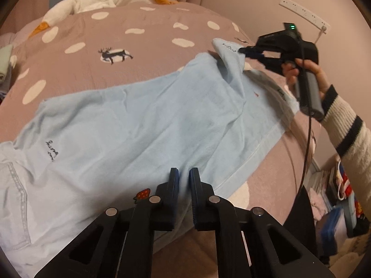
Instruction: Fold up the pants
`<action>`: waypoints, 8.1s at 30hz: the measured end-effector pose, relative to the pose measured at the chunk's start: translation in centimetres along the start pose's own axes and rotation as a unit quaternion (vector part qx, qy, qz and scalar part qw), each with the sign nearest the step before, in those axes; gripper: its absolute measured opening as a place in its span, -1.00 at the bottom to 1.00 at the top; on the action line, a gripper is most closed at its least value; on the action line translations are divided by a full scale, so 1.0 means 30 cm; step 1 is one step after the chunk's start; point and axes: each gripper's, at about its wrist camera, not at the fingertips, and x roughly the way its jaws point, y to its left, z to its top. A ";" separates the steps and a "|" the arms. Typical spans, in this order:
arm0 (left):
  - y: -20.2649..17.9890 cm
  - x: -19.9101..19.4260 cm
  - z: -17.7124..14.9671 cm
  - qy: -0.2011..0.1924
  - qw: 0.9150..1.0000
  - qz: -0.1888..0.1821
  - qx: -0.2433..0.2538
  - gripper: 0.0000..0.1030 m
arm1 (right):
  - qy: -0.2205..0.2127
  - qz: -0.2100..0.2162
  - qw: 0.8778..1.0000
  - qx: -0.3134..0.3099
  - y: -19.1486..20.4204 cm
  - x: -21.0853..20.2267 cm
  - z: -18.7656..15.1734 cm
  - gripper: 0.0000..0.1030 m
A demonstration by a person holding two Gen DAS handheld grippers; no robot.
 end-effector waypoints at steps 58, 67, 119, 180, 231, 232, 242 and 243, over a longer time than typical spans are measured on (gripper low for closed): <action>0.023 -0.004 0.044 0.013 1.000 -0.006 0.027 -0.87 | -0.064 -0.043 0.991 0.105 -0.305 -0.424 -0.203 -0.92; 0.065 -0.076 0.017 -0.004 0.998 -0.054 -0.035 -0.88 | 0.001 -0.010 0.999 0.048 -0.236 -0.426 -0.269 -0.25; 0.379 -0.177 -0.071 -0.045 0.977 0.129 -0.162 -0.50 | 0.078 0.008 0.985 -0.155 0.160 -0.253 -0.516 -0.53; 0.595 -0.414 -0.253 -0.123 0.942 0.202 -0.236 -0.23 | 0.214 0.120 0.851 -0.465 0.886 0.294 -0.651 -0.44; 0.597 -0.280 -0.226 -0.045 0.947 0.221 -0.229 -0.22 | 0.032 -0.250 0.924 -0.287 -0.048 -0.133 -0.274 -0.12; 0.596 -0.280 -0.223 -0.044 0.946 0.222 -0.232 -0.22 | 0.026 -0.254 0.926 -0.279 -0.064 -0.141 -0.254 -0.12; 0.468 -0.358 -0.175 -0.093 0.944 0.231 -0.215 -0.22 | -0.006 -0.233 0.936 -0.262 -0.030 -0.227 -0.233 -0.11; 0.439 -0.352 -0.159 -0.095 0.949 0.222 -0.202 -0.22 | -0.003 -0.212 0.939 -0.269 -0.009 -0.223 -0.248 -0.11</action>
